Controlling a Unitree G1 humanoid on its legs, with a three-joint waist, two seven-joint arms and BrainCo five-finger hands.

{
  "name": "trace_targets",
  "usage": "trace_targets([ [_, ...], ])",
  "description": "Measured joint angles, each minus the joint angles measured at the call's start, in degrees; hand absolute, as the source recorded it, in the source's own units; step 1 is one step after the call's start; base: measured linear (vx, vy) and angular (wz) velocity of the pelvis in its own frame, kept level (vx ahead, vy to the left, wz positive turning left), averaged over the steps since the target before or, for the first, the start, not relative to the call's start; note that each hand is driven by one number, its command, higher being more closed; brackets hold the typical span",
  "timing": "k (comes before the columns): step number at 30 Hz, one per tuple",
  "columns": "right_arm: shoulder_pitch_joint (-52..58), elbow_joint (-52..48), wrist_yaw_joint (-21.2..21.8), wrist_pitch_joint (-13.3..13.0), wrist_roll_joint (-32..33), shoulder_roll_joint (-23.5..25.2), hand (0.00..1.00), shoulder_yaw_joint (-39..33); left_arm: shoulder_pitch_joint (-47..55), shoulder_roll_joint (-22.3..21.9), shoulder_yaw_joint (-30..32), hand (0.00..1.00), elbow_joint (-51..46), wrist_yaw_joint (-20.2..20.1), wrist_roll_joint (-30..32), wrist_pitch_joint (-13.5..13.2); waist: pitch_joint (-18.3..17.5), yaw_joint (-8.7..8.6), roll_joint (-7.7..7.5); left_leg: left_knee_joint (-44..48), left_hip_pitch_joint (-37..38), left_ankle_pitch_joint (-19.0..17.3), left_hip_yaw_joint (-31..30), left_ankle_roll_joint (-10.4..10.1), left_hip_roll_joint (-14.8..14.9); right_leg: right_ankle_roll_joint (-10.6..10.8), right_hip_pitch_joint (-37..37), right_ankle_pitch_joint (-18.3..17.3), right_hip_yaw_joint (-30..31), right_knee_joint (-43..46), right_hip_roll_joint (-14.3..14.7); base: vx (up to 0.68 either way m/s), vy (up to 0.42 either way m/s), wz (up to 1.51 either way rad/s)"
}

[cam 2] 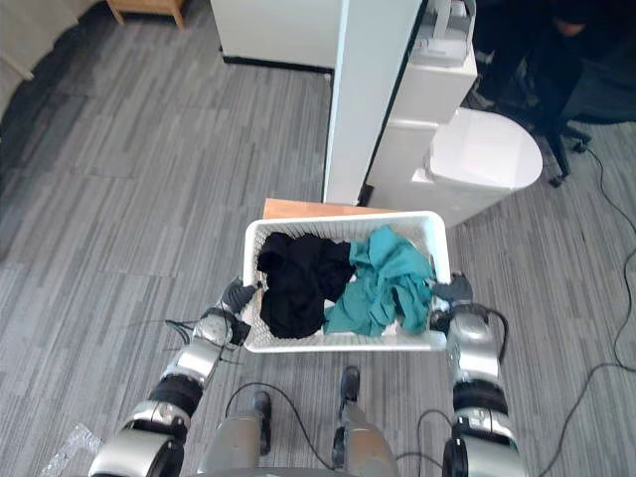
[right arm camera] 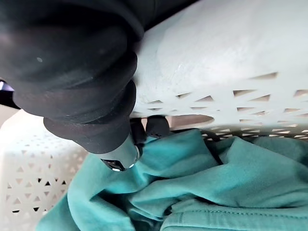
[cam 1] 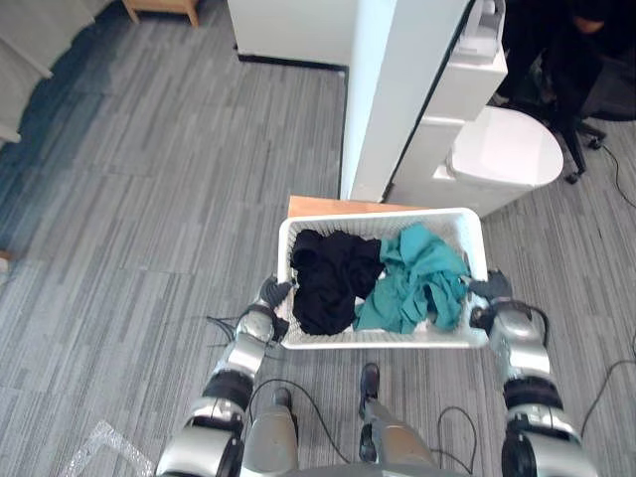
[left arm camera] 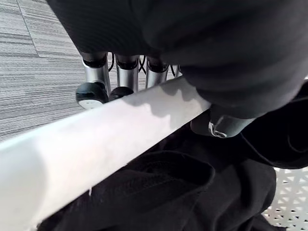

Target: Pick up the laundry basket with both hands and put the clothes into the washing machine.

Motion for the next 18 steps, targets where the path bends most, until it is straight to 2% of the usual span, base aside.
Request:
trace_targets([
  [5,12.09,-5.30,0.11,-0.01,-1.19,7.40,1.00,-1.81,11.90,-0.17,0.79,1.00,-9.29,-2.37,-2.46,0.43,-5.57,-0.95,0.64,-2.90,4.67,0.06,0.19,0.08,-0.40,0.43,3.47,-1.73,0.23,0.01,-0.42,0.02,0.019,0.02],
  [9,17.60,-5.36,0.46,0.15,-1.30,10.36,1.00,-2.18,16.44,-0.95,1.95,1.00,-11.07,-3.53,-3.86,0.80,-8.54,-0.67,1.52,-3.90,6.58,-0.02,0.71,0.16,-0.47,0.62,4.72,-2.60,0.66,0.33,-0.58,-0.01,0.017,-0.04],
  [13,20.18,-5.36,1.60,0.53,-1.35,11.82,1.00,-2.27,18.34,-2.21,3.73,1.00,-11.74,-3.74,-3.99,1.50,-9.38,-0.76,2.12,-4.22,7.72,-0.01,0.80,0.16,-0.56,0.54,5.97,-2.76,0.82,0.27,-0.66,0.00,0.005,-0.01],
  [18,22.10,-5.37,1.67,0.62,-1.23,13.54,1.00,-2.49,22.22,-2.29,3.74,1.00,-18.81,-4.70,-3.99,2.37,-10.68,-0.92,2.16,-4.83,8.69,0.01,0.95,0.13,-0.37,0.69,6.50,-3.00,0.82,0.45,-0.61,0.00,0.000,0.00],
])
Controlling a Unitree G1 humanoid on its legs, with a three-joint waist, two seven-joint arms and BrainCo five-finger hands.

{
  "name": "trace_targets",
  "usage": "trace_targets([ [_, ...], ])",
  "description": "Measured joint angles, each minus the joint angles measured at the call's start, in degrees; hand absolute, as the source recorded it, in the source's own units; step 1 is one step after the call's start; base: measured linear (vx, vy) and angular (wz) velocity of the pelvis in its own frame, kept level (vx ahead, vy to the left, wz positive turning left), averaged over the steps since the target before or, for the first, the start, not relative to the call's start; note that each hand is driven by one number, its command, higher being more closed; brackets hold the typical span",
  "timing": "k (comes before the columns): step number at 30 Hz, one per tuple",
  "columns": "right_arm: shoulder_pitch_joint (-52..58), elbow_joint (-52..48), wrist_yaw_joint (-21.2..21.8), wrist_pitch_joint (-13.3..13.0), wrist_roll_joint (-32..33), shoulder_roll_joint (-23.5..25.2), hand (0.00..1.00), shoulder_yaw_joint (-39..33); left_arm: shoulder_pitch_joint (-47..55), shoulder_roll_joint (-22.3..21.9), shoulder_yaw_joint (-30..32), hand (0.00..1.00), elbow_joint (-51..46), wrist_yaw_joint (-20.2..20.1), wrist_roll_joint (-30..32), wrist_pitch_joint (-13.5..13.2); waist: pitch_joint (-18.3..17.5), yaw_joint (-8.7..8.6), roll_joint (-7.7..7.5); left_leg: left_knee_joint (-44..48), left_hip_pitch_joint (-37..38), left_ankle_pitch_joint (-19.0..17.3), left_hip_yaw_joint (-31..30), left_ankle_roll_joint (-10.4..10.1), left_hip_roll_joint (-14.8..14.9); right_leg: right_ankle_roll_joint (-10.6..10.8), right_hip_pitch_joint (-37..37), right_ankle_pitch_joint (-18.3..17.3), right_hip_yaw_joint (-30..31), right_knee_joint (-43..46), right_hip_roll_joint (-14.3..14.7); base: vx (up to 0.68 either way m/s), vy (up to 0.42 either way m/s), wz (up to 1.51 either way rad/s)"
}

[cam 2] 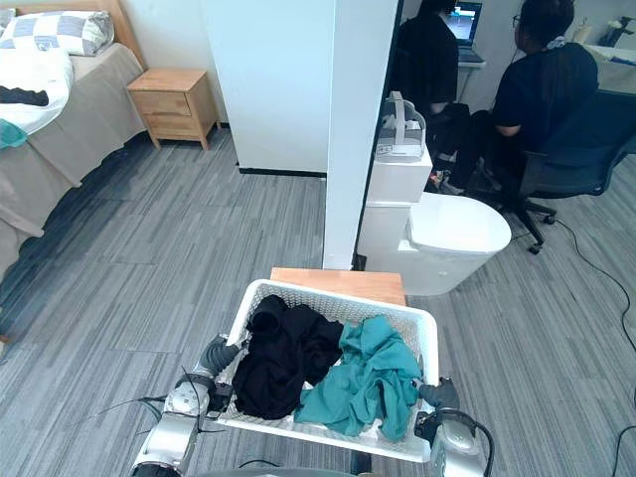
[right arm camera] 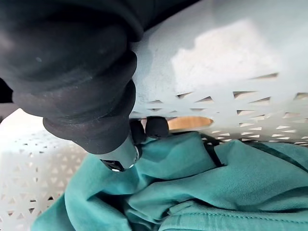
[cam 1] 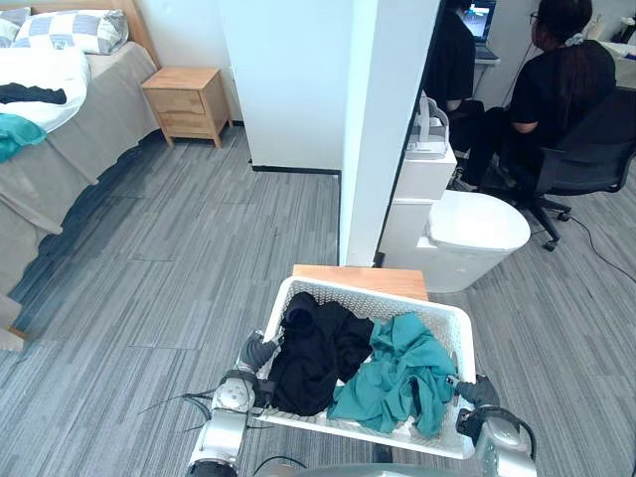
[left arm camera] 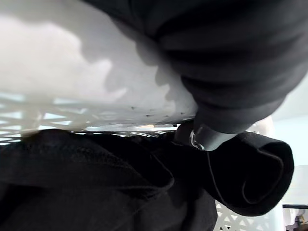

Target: Pick up the laundry basket with both hands and put the clothes into the washing machine.

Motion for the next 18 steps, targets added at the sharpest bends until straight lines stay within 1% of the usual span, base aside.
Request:
trace_targets([
  [3,0.04,-1.76,0.07,0.00,0.03,0.89,1.00,0.01,0.87,-0.27,0.07,1.00,-5.20,-0.06,0.09,0.27,0.07,0.09,0.54,1.85,0.30,-0.21,0.06,-0.11,0.72,-0.09,0.18,-0.84,-0.39,1.59,0.35,0.01,-0.001,0.03],
  [4,0.03,-3.70,0.07,-0.03,0.14,1.16,1.00,0.20,1.03,-0.30,0.26,1.00,-6.95,-0.04,0.05,0.27,0.50,0.51,1.19,3.79,0.58,-0.89,-0.08,-0.29,1.08,-0.49,0.30,-1.61,-0.44,3.34,0.78,0.01,0.016,-0.07],
  [5,0.01,-5.02,0.07,-0.11,0.18,1.17,1.00,0.28,1.01,-0.56,0.33,1.00,-8.17,-0.03,0.02,0.28,0.84,1.39,1.68,6.00,0.57,-1.41,-0.27,-0.28,1.50,-0.63,0.35,-2.35,-0.30,4.92,1.12,-0.02,0.006,-0.13],
  [6,-0.12,-6.47,0.06,-0.20,0.21,1.12,1.00,0.33,1.01,-1.16,0.44,1.00,-9.83,0.00,0.03,0.28,1.29,1.55,2.21,9.46,0.04,-1.87,-2.23,-0.22,1.53,-0.74,0.34,-3.73,-0.12,7.42,1.31,-0.06,-0.010,-0.07],
  [7,-0.15,-7.19,0.05,-0.36,0.27,1.11,1.00,0.44,1.01,-1.28,0.49,1.00,-10.61,0.03,0.03,0.27,1.41,1.50,2.38,11.27,-0.43,-1.92,-3.68,-0.25,1.34,-0.69,0.20,-4.61,0.08,8.77,1.26,-0.12,0.004,0.00],
  [8,-0.24,-8.27,0.01,-0.54,0.77,0.91,1.00,1.19,1.12,-1.26,0.75,1.00,-11.96,0.10,0.02,0.19,1.54,1.58,2.39,14.33,-1.11,-2.24,-6.37,-0.70,0.83,-1.15,-0.77,-6.57,0.76,11.06,0.76,-0.16,0.034,-0.18],
  [9,-0.58,-9.60,0.01,-0.56,0.85,0.75,1.00,2.35,1.79,-1.39,1.72,1.00,-13.28,0.24,0.00,0.13,1.78,1.68,2.05,17.21,-1.31,-3.83,-9.68,-1.67,0.37,-0.74,-1.92,-7.66,2.06,13.05,1.08,-0.16,0.057,-0.40],
  [10,-0.83,-10.28,0.01,-0.56,0.86,0.75,1.00,2.81,1.94,-1.62,2.15,1.00,-13.79,0.26,-0.01,0.12,1.77,1.75,2.53,20.70,-1.83,-5.19,-11.65,-2.00,0.36,-0.69,-2.44,-7.73,3.00,13.85,1.67,-0.12,0.052,-0.72],
  [11,-0.94,-11.33,0.01,-0.55,0.88,0.56,1.00,3.53,2.45,-2.00,2.35,1.00,-14.75,0.38,-0.31,0.07,1.74,1.74,3.39,25.31,-1.97,-6.77,-14.12,-1.73,-0.23,-0.64,-3.32,-7.76,4.80,14.85,3.03,-0.14,0.085,-0.98],
  [12,-0.34,-12.58,-0.01,-0.55,1.35,0.37,1.00,4.36,2.80,-2.25,2.71,1.00,-15.36,0.51,-0.51,-0.18,1.22,1.67,4.15,25.63,-1.07,-9.11,-16.88,-0.67,-0.59,-0.60,-5.02,-7.76,7.18,15.85,4.94,-0.24,0.175,-1.27],
  [13,-0.04,-13.75,-0.05,-0.51,1.37,0.41,1.00,4.42,2.76,-2.45,2.71,1.00,-15.39,0.56,-1.02,-0.36,0.69,1.29,4.28,21.64,-0.24,-13.05,-19.36,1.20,-0.45,-0.02,-7.33,-7.40,9.52,16.12,6.59,-0.21,0.158,-1.17],
  [14,-0.05,-14.36,-0.06,-0.51,1.37,0.21,1.00,4.40,2.54,-2.72,2.60,1.00,-15.42,0.56,-1.14,-0.46,0.37,1.10,4.36,18.82,0.21,-15.66,-20.21,1.30,-0.41,0.83,-8.66,-6.82,10.61,15.78,7.22,-0.27,0.181,-1.37],
  [15,-0.02,-15.04,-0.11,-0.44,1.38,0.91,1.00,4.44,2.13,-2.33,2.70,1.00,-14.94,1.25,-2.01,-0.49,0.77,1.36,2.61,18.20,-0.67,-15.48,-18.26,2.23,-2.03,1.93,-10.53,-6.02,14.48,15.47,7.13,-0.18,0.098,-1.28],
  [16,0.74,-15.92,-0.11,-0.41,1.37,1.34,1.00,4.44,2.13,-2.26,2.65,1.00,-14.75,1.48,-2.15,-0.45,0.77,1.22,0.52,17.86,-0.91,-14.46,-16.62,3.25,-3.15,2.19,-11.92,-5.88,17.10,16.20,7.15,-0.27,0.149,-1.47],
  [17,2.17,-17.07,-0.18,-0.25,1.36,1.67,1.00,4.18,2.25,-2.22,1.98,1.00,-14.72,1.46,-2.14,-0.39,1.28,0.75,-1.98,17.57,-0.77,-13.52,-13.02,3.08,-5.02,1.43,-13.24,-2.89,20.84,16.96,6.65,-0.17,0.108,-1.03],
  [18,2.79,-17.77,-0.21,-0.10,1.35,1.51,1.00,3.86,2.40,-2.36,1.44,1.00,-14.60,1.45,-2.14,-0.34,1.37,0.55,-2.96,17.60,-0.57,-13.21,-11.41,3.28,-5.71,1.91,-13.63,-1.20,22.72,16.78,6.52,-0.18,0.147,-1.10],
])
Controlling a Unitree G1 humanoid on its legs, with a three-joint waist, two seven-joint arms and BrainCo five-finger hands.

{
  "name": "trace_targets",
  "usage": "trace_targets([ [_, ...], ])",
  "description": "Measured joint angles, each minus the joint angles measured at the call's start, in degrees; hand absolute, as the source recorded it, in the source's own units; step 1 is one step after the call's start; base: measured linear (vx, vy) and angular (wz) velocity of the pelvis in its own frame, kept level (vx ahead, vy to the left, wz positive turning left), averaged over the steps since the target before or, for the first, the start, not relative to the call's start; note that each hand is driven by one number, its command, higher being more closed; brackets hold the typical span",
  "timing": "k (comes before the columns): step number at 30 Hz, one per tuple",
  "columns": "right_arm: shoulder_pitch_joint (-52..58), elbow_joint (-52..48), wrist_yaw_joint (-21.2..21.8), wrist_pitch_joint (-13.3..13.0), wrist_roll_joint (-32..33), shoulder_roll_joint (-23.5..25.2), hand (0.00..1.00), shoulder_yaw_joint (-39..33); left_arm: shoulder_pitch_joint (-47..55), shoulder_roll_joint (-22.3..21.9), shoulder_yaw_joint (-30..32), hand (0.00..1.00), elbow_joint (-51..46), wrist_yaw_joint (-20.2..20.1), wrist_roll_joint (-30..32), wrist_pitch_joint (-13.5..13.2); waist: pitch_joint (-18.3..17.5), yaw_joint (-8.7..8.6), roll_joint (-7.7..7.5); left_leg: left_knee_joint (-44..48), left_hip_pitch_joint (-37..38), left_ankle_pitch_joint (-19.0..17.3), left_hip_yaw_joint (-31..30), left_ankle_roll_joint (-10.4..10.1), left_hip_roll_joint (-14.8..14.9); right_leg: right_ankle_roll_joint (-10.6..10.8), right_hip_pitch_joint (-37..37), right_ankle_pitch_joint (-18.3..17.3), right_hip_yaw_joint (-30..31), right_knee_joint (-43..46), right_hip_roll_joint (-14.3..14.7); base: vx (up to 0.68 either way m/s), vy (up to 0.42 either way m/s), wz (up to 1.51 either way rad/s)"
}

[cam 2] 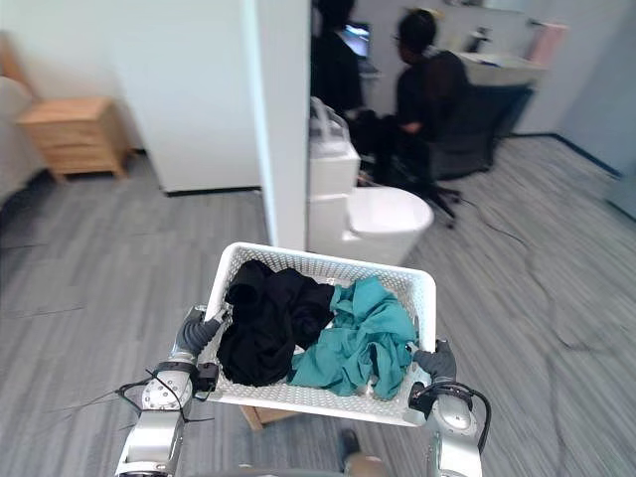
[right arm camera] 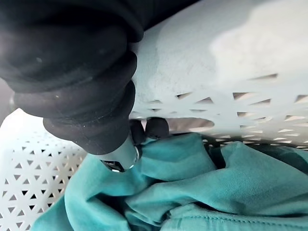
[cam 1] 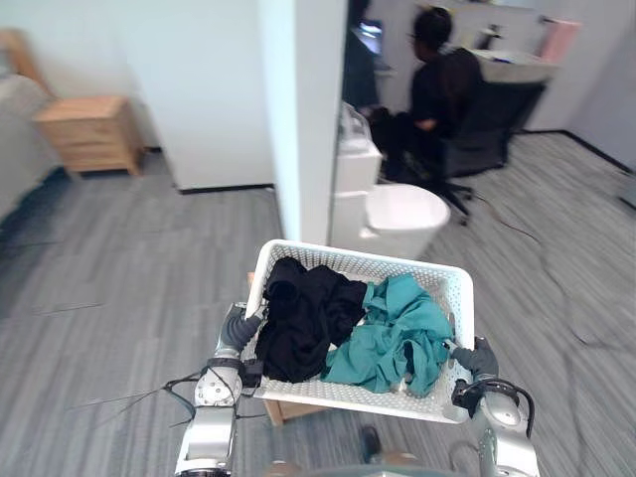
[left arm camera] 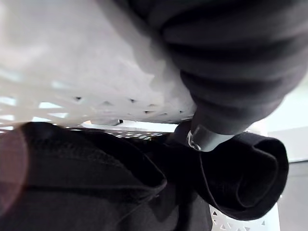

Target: Pick up the laundry basket with both hands and put the clothes into the washing machine.

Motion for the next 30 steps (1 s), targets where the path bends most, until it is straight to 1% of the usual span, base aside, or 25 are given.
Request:
trace_targets([
  [1,1.20,-1.55,0.00,0.02,0.04,-0.58,1.00,-0.32,0.24,-0.13,-1.11,1.00,0.05,-0.01,-0.01,0.01,-0.41,-0.74,-0.83,-0.11,-0.12,0.21,2.41,0.41,-0.27,-0.11,-0.09,1.59,2.67,-1.67,-0.09,-0.14,0.193,-1.07],
  [2,3.26,-5.25,-0.13,0.02,0.71,-0.47,1.00,-0.33,-0.31,-0.05,-2.05,1.00,-0.02,-0.02,-0.02,-0.32,-0.37,-2.32,-1.49,0.90,-1.52,0.33,4.84,0.74,-1.59,-2.36,-0.71,3.18,4.95,-4.02,-0.38,-0.12,0.191,-0.99],
  [4,5.66,-9.15,-0.18,0.02,1.08,-0.24,1.00,-0.24,-0.63,-0.24,-2.34,1.00,0.07,-0.13,-0.01,-0.63,-0.20,-3.19,-2.06,2.71,-3.10,0.22,6.40,0.95,-2.32,-4.28,-1.81,2.31,6.74,-5.17,-0.29,-0.10,0.142,-0.86],
  [5,6.48,-10.85,-0.18,0.02,1.02,-0.36,1.00,-0.23,-0.47,-0.73,-1.87,1.00,0.19,-0.16,-0.01,-0.75,0.15,-3.49,-2.31,1.77,-3.58,0.71,8.30,2.09,-1.92,-8.76,-2.06,-2.76,6.86,-9.05,0.01,-0.16,0.145,-1.75],
  [6,6.00,-10.85,-0.15,0.01,0.97,-0.52,1.00,0.19,-0.55,-1.28,-1.11,1.00,0.15,-0.12,-0.01,-0.91,0.90,-2.68,-0.35,-0.78,-3.34,2.46,14.31,4.09,1.72,-9.77,-2.95,-6.55,0.03,-10.65,0.06,-0.19,0.115,-2.09],
  [7,5.81,-10.53,-0.11,-0.04,0.98,-0.35,1.00,0.53,-0.48,-1.31,-0.50,1.00,0.21,-0.12,-0.07,-1.04,0.96,-2.19,-0.28,-1.91,-2.94,3.08,17.42,4.10,3.27,-8.61,-4.30,-5.19,-7.13,-8.45,0.12,-0.21,0.054,-2.29],
  [8,5.21,-9.40,-0.08,-0.03,0.88,0.03,1.00,1.22,0.12,-1.35,0.55,1.00,0.28,-0.06,-0.19,-1.02,0.99,-1.76,-0.10,-4.31,-1.52,4.26,21.96,3.84,5.14,-8.75,-5.26,-4.01,-17.11,-3.97,-0.29,-0.18,0.012,-2.42],
  [9,4.64,-7.34,-0.03,-0.11,0.38,0.14,1.00,2.06,0.26,-1.33,1.57,1.00,1.73,0.02,-1.07,-1.01,1.23,-1.07,0.25,-8.19,1.92,6.05,27.99,3.64,6.78,-9.15,-4.63,-4.88,-27.90,3.37,-1.76,-0.15,0.027,-2.97],
  [10,3.63,-4.67,-0.03,-0.17,-0.28,-0.21,1.00,2.67,0.38,-1.19,2.25,1.00,3.50,0.15,-1.29,-0.97,1.43,-0.89,1.18,-10.96,4.85,7.11,33.83,3.36,8.35,-9.27,-2.66,-7.28,-33.87,10.31,-3.71,-0.16,0.030,-2.61],
  [11,3.16,-3.42,-0.02,-0.19,-0.74,-0.28,1.00,2.76,0.29,-0.99,2.34,1.00,4.38,0.29,-1.48,-0.96,1.38,-0.98,1.71,-11.46,5.57,7.19,36.18,3.22,9.17,-8.95,-1.48,-9.16,-35.23,13.60,-4.81,-0.24,0.019,-2.50],
  [12,2.53,-1.16,-0.03,-0.40,-0.79,-0.26,1.00,2.79,0.24,-0.66,2.35,1.00,4.88,0.55,-2.07,-0.89,1.26,-2.23,1.77,-12.18,6.27,7.50,41.37,2.68,10.40,-7.59,0.73,-13.02,-35.70,19.57,-7.67,-0.23,-0.003,-1.80],
  [13,2.34,-0.74,-0.03,-0.46,-0.79,-0.21,1.00,2.83,0.32,-0.51,2.36,1.00,4.95,0.66,-2.12,-0.85,1.21,-2.42,1.70,-12.39,6.34,7.69,43.25,2.36,10.68,-7.31,1.55,-14.04,-35.29,20.64,-8.90,-0.18,-0.044,-2.09],
  [14,1.76,0.08,-0.05,-0.63,-0.79,-0.27,1.00,2.81,0.26,-0.30,2.31,1.00,5.42,1.11,-2.53,-0.84,1.09,-2.60,1.60,-12.62,6.20,7.88,46.63,1.85,11.50,-5.81,3.23,-15.19,-33.05,21.01,-10.14,-0.08,-0.084,-1.92],
  [16,1.18,0.58,-0.05,-0.70,-1.18,-0.51,1.00,2.74,0.10,-0.01,2.38,1.00,5.94,1.43,-3.42,-0.84,0.70,-3.08,1.01,-12.53,5.42,7.76,51.09,0.40,12.23,-4.97,5.60,-14.92,-30.40,16.69,-11.49,-0.04,-0.126,-1.67],
  [17,0.69,1.36,-0.06,-0.82,-1.21,-0.68,1.00,2.70,0.10,0.30,2.42,1.00,6.09,1.51,-4.03,-0.86,-0.11,-3.97,-0.28,-11.88,4.52,7.41,52.99,-0.81,12.37,-4.46,7.05,-12.14,-29.52,11.40,-12.21,0.02,-0.142,-0.96],
  [18,0.14,2.27,-0.08,-1.07,-1.23,-0.75,1.00,2.62,-0.09,0.39,2.43,1.00,6.59,1.54,-4.60,-0.87,-0.36,-4.24,-0.64,-10.88,4.07,7.22,53.89,-1.31,12.84,-3.39,7.30,-11.94,-28.96,8.96,-11.84,0.06,-0.174,-1.20],
  [20,-3.13,7.28,-0.08,-1.28,-1.24,-2.62,1.00,2.67,-0.87,0.21,2.48,1.00,9.43,2.32,-6.07,-0.87,-0.44,-4.03,0.89,-7.78,2.90,7.19,47.76,-2.11,14.77,-2.34,8.49,-11.41,-25.81,2.61,-8.82,0.11,-0.232,-1.44],
  [22,-3.51,9.37,-0.11,-1.44,-1.24,-2.76,1.00,2.52,-1.90,0.19,2.67,1.00,12.10,2.47,-6.95,-0.89,-0.48,-4.45,2.32,-7.37,4.03,6.04,46.92,-4.01,16.25,-1.74,10.47,-11.10,-24.76,-0.82,-6.61,0.12,-0.221,-0.86],
  [24,-2.60,9.42,-0.20,-1.53,-1.24,-2.51,1.00,2.56,-2.13,0.42,2.78,1.00,13.41,2.45,-7.86,-0.90,-0.39,-5.78,3.12,-4.08,4.58,5.53,45.96,-4.93,19.42,-2.46,11.96,-11.56,-24.57,-1.05,-4.15,0.13,-0.176,-0.29],
  [25,-2.20,9.22,-0.20,-2.21,-1.24,-2.30,1.00,2.81,-1.74,0.46,2.98,1.00,13.41,2.40,-8.96,-0.93,-0.07,-5.36,3.44,3.68,2.89,5.63,43.25,-4.59,23.28,-3.38,13.23,-12.86,-23.91,-0.95,-2.25,0.13,-0.196,-0.43],
  [26,-2.12,9.09,-0.26,-2.83,-1.24,-2.41,1.00,3.35,-1.50,0.34,3.02,1.00,13.41,2.40,-10.19,-0.96,1.05,-4.28,5.08,14.94,-0.82,7.39,37.74,0.10,27.59,-3.94,14.78,-14.11,-23.31,-0.21,0.12,0.13,-0.219,-0.52],
  [27,-2.05,8.81,-0.35,-2.88,-1.24,-2.63,1.00,3.64,-1.23,0.35,3.01,1.00,13.41,2.39,-10.73,-1.01,1.70,-3.80,5.70,19.91,-2.91,9.58,34.34,3.46,28.88,-4.60,15.47,-14.79,-22.83,0.49,1.00,0.09,-0.162,-0.53],
  [28,-1.79,8.46,-0.42,-2.89,-1.26,-2.80,1.00,4.12,-0.41,0.35,3.07,1.00,13.41,2.38,-11.41,-1.14,2.27,-3.22,6.11,26.25,-6.26,15.16,28.38,5.94,29.32,-5.38,16.76,-16.40,-21.74,1.36,1.75,0.11,-0.106,-0.56],
  [29,-0.95,8.24,-0.53,-2.84,-1.36,-2.72,1.00,5.61,1.47,0.27,3.46,1.00,13.38,2.31,-12.03,-1.99,2.50,-1.85,5.69,32.78,-10.27,26.72,20.25,4.82,27.72,-7.13,18.58,-18.20,-19.71,1.32,2.06,0.12,-0.053,-0.50],
  [30,-0.60,7.51,-1.10,-2.68,-1.65,-3.00,1.00,6.29,2.41,0.02,3.54,1.00,13.27,2.31,-12.41,-2.39,2.74,-1.47,5.52,35.59,-13.12,26.13,15.99,3.35,24.67,-7.26,19.37,-18.61,-18.95,0.94,1.79,0.16,-0.046,-0.34],
])
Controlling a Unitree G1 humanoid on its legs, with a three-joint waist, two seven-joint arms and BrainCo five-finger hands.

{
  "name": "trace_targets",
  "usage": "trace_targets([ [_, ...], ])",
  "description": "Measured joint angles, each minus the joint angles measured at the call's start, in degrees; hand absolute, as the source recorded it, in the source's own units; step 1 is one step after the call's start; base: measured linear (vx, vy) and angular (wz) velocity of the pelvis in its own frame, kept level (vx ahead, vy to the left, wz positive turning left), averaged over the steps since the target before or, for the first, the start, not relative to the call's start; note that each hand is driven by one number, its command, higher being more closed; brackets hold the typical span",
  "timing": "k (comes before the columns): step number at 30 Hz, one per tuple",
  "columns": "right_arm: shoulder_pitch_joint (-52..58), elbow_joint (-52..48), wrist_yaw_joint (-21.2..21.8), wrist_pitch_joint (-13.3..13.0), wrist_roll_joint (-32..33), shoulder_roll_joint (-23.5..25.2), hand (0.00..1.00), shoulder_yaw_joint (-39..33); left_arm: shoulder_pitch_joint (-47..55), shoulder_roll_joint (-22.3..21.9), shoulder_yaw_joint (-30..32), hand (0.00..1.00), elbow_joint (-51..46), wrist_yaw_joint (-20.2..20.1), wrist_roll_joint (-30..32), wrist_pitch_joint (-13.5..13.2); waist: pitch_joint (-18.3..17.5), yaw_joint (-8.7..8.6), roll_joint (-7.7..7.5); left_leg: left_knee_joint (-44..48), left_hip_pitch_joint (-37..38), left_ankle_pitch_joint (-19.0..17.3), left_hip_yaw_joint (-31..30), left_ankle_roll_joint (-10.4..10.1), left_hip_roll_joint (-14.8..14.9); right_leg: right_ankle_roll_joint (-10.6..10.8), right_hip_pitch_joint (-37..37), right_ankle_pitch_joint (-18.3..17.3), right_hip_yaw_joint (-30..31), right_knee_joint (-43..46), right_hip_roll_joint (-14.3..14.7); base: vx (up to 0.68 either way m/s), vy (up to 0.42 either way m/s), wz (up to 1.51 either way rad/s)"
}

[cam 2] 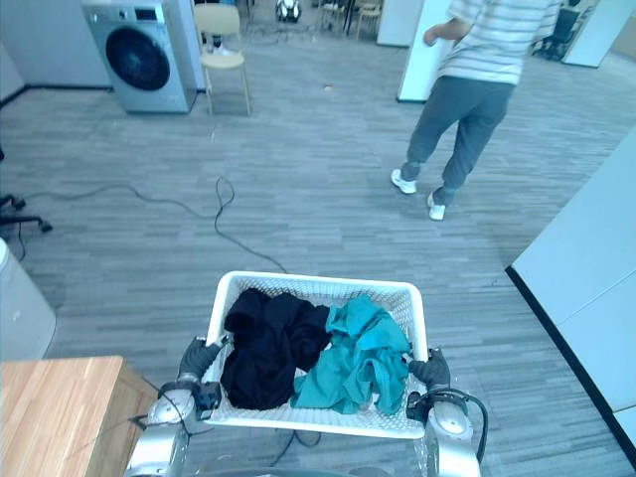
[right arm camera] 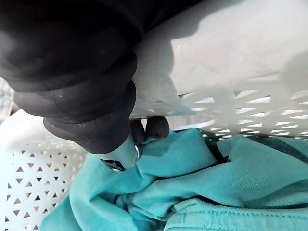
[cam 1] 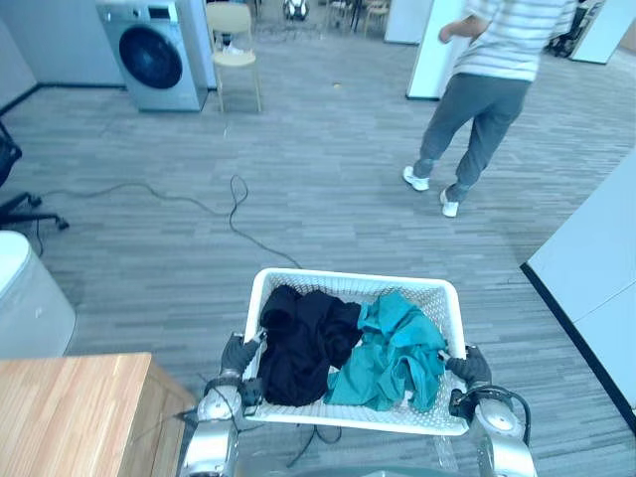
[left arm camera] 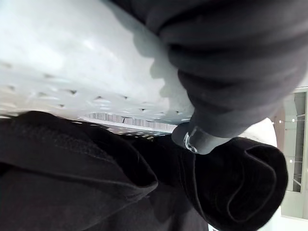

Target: Pick up the laundry basket with both hands and put the clothes into the washing machine.

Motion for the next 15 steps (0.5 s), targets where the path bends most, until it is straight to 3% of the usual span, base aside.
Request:
trace_targets([
  [1,-0.02,-0.89,-0.36,0.23,-0.64,-0.34,1.00,0.25,0.41,-0.35,-0.04,1.00,-0.31,-0.08,-0.27,-0.24,-0.07,0.39,0.18,0.82,-2.26,-2.25,-2.10,-1.44,-2.61,-0.19,0.32,-0.30,0.35,-0.11,-0.12,0.22,-0.015,-0.11],
  [2,-0.37,-1.99,-0.64,0.25,-0.90,-1.61,1.00,0.84,0.51,-1.26,0.08,1.00,-0.73,-0.11,-0.94,-0.70,0.12,1.11,0.62,-0.47,-6.74,-6.51,-5.26,-2.72,-8.23,-0.34,0.19,-0.41,0.59,-1.02,-0.63,0.27,0.014,-0.19],
  [3,-1.06,-2.07,-0.62,0.28,-0.87,-2.55,1.00,1.61,0.55,-1.21,0.07,1.00,-0.93,-0.12,-1.28,-0.96,0.30,2.44,0.90,-8.16,-9.33,-9.12,-4.97,-2.96,-12.17,-0.37,0.32,-0.40,0.95,-2.52,-1.45,0.28,0.037,-0.27],
  [4,-1.33,-2.09,-0.64,0.33,-0.87,-2.61,1.00,2.10,0.59,-1.20,0.38,1.00,-1.07,-0.12,-1.34,-0.97,0.30,3.04,0.87,-13.50,-10.06,-9.67,-3.79,-3.00,-12.96,-0.36,0.65,-0.40,0.95,-3.44,-1.89,0.38,0.082,-0.32],
  [5,-1.39,-3.16,-0.75,0.55,-0.88,-2.26,1.00,3.47,1.26,-1.34,1.48,1.00,-2.25,-0.12,-1.31,-0.90,0.90,3.85,0.48,-27.89,-10.41,-9.55,-0.94,-3.28,-13.61,0.17,3.38,-0.65,0.22,-5.81,-2.89,0.38,0.074,-0.13],
  [7,-1.34,-4.06,-1.01,0.54,-0.96,-2.09,1.00,4.21,2.99,-1.53,2.19,1.00,-4.56,-0.08,-1.31,-0.95,1.29,3.79,-0.24,-40.56,-9.72,-7.75,-2.02,-5.90,-15.07,2.16,6.23,-2.43,-0.03,-6.41,-4.19,0.45,0.118,-0.03],
  [8,-1.32,-4.31,-1.33,0.56,-1.20,-1.81,1.00,4.39,3.90,-1.37,2.14,1.00,-6.20,0.21,-1.28,-0.93,1.03,4.42,-1.81,-41.32,-8.79,-3.53,-1.98,-7.27,-16.87,3.00,7.54,-5.17,0.47,-5.86,-6.56,0.61,0.245,-0.21],
  [9,-1.38,-4.65,-1.49,0.54,-1.35,-1.28,1.00,5.50,4.91,-0.69,2.17,1.00,-8.13,0.36,-1.30,-0.93,-0.14,5.50,-4.55,-39.98,-8.15,-3.77,-0.49,-4.40,-20.39,4.00,8.51,-6.74,1.06,-6.08,-10.47,0.66,0.242,-0.29],
  [10,-1.42,-4.97,-1.51,0.50,-1.36,-1.37,1.00,5.74,5.21,-0.81,2.32,1.00,-8.80,0.43,-1.32,-0.98,-0.64,5.52,-5.29,-39.47,-7.98,-5.29,0.48,-2.14,-21.16,4.97,8.71,-6.30,1.49,-5.01,-11.23,0.66,0.240,-0.30],
  [11,-2.48,-5.03,-1.52,0.48,-1.52,-1.62,1.00,6.21,5.38,-1.23,2.72,1.00,-9.18,1.03,-1.37,-1.03,-0.74,5.53,-5.44,-36.59,-7.54,-6.90,2.46,0.79,-21.69,5.40,6.58,-6.06,3.31,1.63,-12.87,0.67,0.270,-0.27],
  [13,-2.34,-5.11,-1.50,0.46,-1.75,-1.88,1.00,6.29,5.67,-0.80,2.54,1.00,-9.49,1.51,-1.45,-1.01,-0.47,5.49,-5.75,-36.42,-2.82,-11.73,3.52,1.72,-24.15,8.77,-0.37,-3.04,6.46,22.51,-14.06,0.63,0.326,-0.16],
  [14,-1.83,-5.10,-1.51,0.42,-1.74,-1.37,1.00,5.89,5.70,0.18,1.85,1.00,-10.07,1.58,-1.40,-0.98,0.50,5.13,-6.55,-37.46,2.35,-15.71,3.22,2.61,-27.00,7.69,-6.37,6.37,8.56,39.32,-14.77,0.48,0.262,0.10],
  [15,-1.47,-5.12,-1.51,0.30,-1.72,-1.09,1.00,5.67,5.77,0.83,1.45,1.00,-10.36,1.60,-1.40,-0.97,1.14,4.52,-6.74,-37.62,4.95,-17.19,2.57,2.94,-28.33,8.05,-8.68,8.99,9.22,46.92,-14.30,0.60,0.278,0.52],
])
